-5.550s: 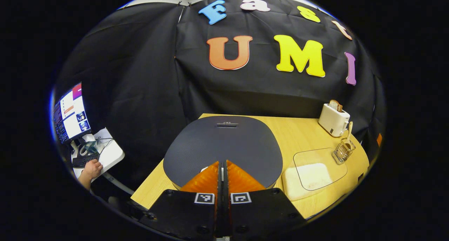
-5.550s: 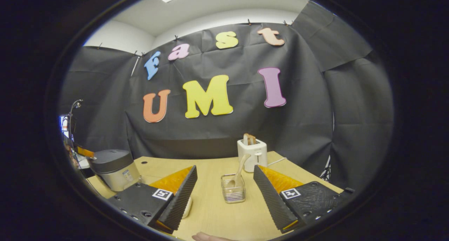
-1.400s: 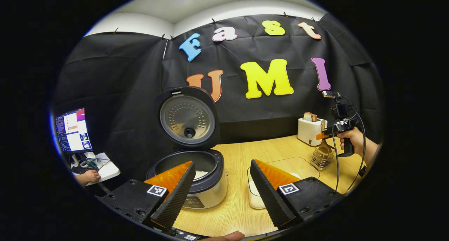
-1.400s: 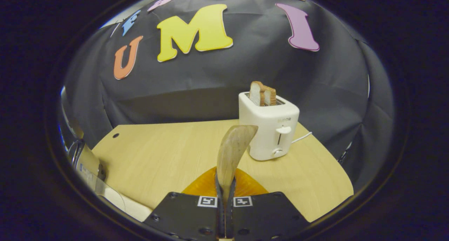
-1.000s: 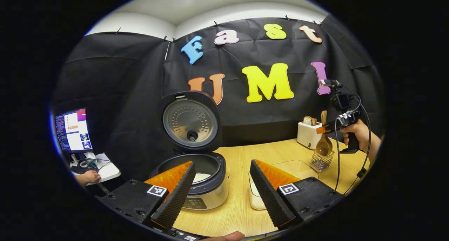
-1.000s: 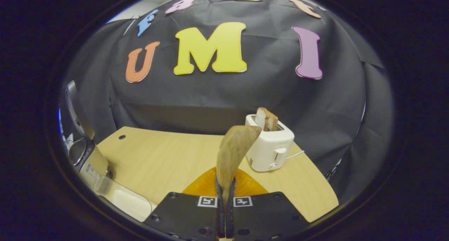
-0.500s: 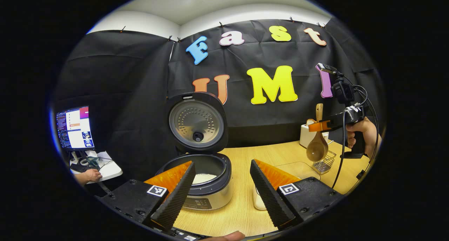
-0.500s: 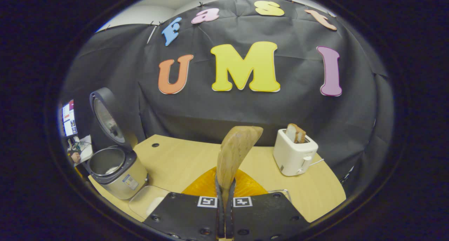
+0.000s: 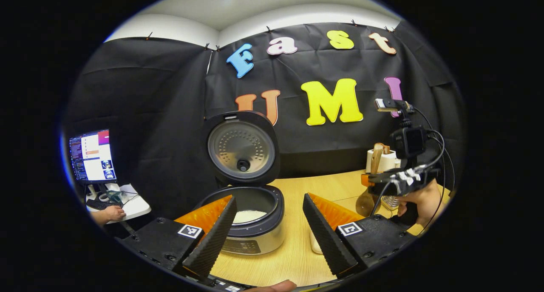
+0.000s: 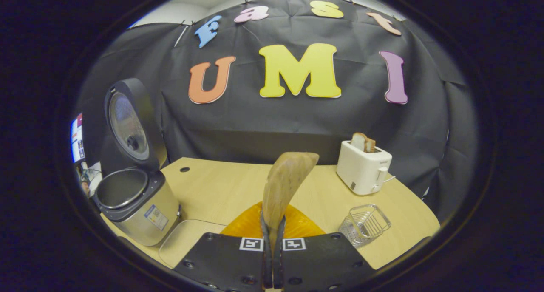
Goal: Close the left gripper, press the button to open the rice cooker; take a wooden spoon from the chopstick holder with the right hand, scoop a spoonful of rice and pour it into the rice cooker, then put the wooden spoon back into the chopstick holder.
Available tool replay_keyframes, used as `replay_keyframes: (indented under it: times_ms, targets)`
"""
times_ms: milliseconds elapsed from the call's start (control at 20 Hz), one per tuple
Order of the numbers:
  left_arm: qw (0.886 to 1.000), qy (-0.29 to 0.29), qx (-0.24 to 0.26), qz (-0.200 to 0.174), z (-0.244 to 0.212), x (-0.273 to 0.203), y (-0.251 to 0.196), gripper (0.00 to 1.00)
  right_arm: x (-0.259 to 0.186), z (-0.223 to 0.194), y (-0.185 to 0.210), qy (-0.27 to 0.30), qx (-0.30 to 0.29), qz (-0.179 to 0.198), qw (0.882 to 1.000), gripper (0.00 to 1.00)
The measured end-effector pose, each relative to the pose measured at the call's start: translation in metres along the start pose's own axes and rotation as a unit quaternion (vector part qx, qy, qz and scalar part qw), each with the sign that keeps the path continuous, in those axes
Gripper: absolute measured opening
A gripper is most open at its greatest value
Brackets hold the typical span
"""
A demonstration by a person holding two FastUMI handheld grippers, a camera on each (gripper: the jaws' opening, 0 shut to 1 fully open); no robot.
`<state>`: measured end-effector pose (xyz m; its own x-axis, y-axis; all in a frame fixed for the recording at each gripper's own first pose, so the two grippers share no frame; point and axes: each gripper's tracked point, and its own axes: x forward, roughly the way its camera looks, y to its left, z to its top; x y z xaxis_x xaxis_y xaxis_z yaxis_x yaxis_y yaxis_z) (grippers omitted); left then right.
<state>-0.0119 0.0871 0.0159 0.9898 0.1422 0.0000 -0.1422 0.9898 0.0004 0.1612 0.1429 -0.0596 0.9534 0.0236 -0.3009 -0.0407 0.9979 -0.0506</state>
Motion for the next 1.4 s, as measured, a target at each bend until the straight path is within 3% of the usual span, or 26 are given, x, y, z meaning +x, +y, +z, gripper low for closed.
replay_keyframes:
  times_ms: [400, 550, 750, 1150, 1400]
  targets:
    - [0.999, 0.003, 0.014, 0.029, -0.002, 0.002, 0.012, 1.0, 0.001, -0.033, -0.001, -0.027, -0.046, -0.056, 0.997, 0.02]
    - [1.0, 0.002, 0.017, 0.024, -0.002, 0.003, 0.008, 1.0, -0.001, -0.036, 0.003, -0.037, -0.063, -0.068, 0.995, 0.02]
    - [1.0, 0.008, 0.012, 0.021, -0.005, 0.003, 0.007, 0.99, -0.006, -0.047, 0.008, -0.033, -0.032, -0.078, 0.996, 0.01]
    - [1.0, 0.012, -0.001, 0.023, -0.006, 0.006, 0.015, 0.99, -0.011, -0.054, 0.067, -0.022, 0.015, -0.009, 1.0, 0.02]
    - [1.0, 0.014, -0.005, 0.023, -0.008, 0.008, 0.019, 1.0, -0.023, -0.057, 0.104, -0.016, 0.013, 0.03, 0.999, 0.02]
